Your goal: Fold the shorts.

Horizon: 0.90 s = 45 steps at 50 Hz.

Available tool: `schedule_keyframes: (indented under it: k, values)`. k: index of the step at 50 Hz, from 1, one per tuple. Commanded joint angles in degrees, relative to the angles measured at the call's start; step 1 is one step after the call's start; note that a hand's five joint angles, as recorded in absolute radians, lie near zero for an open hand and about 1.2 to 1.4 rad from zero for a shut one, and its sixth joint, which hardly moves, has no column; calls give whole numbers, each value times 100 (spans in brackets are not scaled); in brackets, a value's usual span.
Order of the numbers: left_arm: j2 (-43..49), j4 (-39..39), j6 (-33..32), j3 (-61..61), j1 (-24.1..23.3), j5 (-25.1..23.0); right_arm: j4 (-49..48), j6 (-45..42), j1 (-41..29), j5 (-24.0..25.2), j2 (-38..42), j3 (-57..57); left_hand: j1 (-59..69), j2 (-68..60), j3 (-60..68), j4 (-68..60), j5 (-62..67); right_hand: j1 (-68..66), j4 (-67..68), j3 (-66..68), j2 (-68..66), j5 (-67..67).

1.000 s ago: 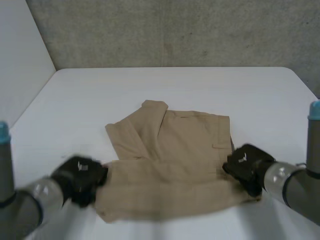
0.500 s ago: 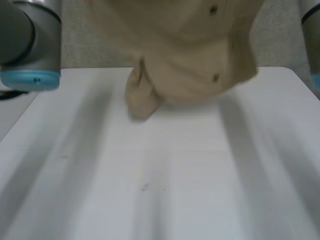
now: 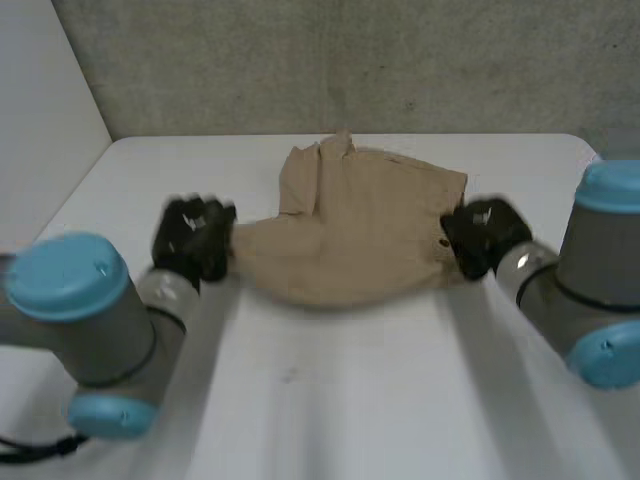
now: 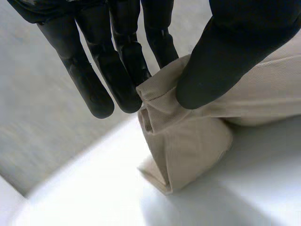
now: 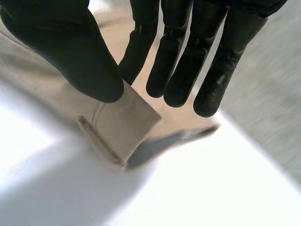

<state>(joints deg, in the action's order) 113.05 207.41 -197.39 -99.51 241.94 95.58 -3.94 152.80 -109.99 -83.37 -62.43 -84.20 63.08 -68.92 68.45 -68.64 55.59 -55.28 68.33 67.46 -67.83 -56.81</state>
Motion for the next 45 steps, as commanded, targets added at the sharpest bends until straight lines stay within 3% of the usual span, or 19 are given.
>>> schedule_keyframes:
  k: [1, 10, 17, 23, 29, 30, 31, 34, 39, 45]
  values:
    - [-29, -675, -45, -429, -235, -250, 411, -206, 65, 23, -85, -693, 1692, -1108, 1155, -1136, 1441, -2472, 1167, 1254, -1217, -1319]
    - [-617, -3001, -54, -614, -208, -259, 1544, -1189, 83, 58, -665, -1203, 1692, -1108, 1155, -1136, 1441, -2472, 1167, 1254, -1217, -1319]
    - [-969, -4059, -45, -912, -243, -277, 2475, -2174, 170, -21, -902, -1669, 1692, -1108, 1155, -1136, 1441, -2472, 1167, 1254, -1217, -1319]
    - [-1417, -4077, -45, -1018, -331, -268, 2582, -2272, 338, 67, -1157, -1810, 1692, -1108, 1155, -1136, 1441, -2472, 1167, 1254, -1217, -1319]
    - [-1620, -3647, -27, -781, -235, -268, 1714, -1825, 329, 330, -1386, -1688, 1692, -1108, 1155, -1136, 1441, -2472, 1167, 1254, -1217, -1319]
    - [-1637, -3595, -18, -746, -226, -268, 1555, -1658, 329, 339, -1430, -1687, 1692, -1108, 1155, -1136, 1441, -1945, 640, 727, -690, -792]
    - [-1646, -3533, -10, -728, -226, -268, 1258, -1291, 329, 348, -1508, -1713, 1692, -1108, 1155, -1136, 1441, -175, -1130, -1043, 1080, 978]
    - [-1681, -3383, 8, -606, -208, -268, 800, -448, 355, 418, -1562, -1792, 1692, -1108, 1155, -1136, 1441, 1503, -2808, -2721, 2758, 2656]
    - [-1637, -2875, 87, -281, -147, -259, 517, 513, 338, 795, -1544, -1977, 1692, -1108, 1155, -1136, 1441, 1912, -3217, -3130, 3167, 3065]
    - [-1506, -2425, 245, 36, 29, -259, 333, 620, 320, 1227, -1309, -2153, 1692, -1108, 1155, -1136, 1441, 1995, -3300, -3213, 3250, 3148]
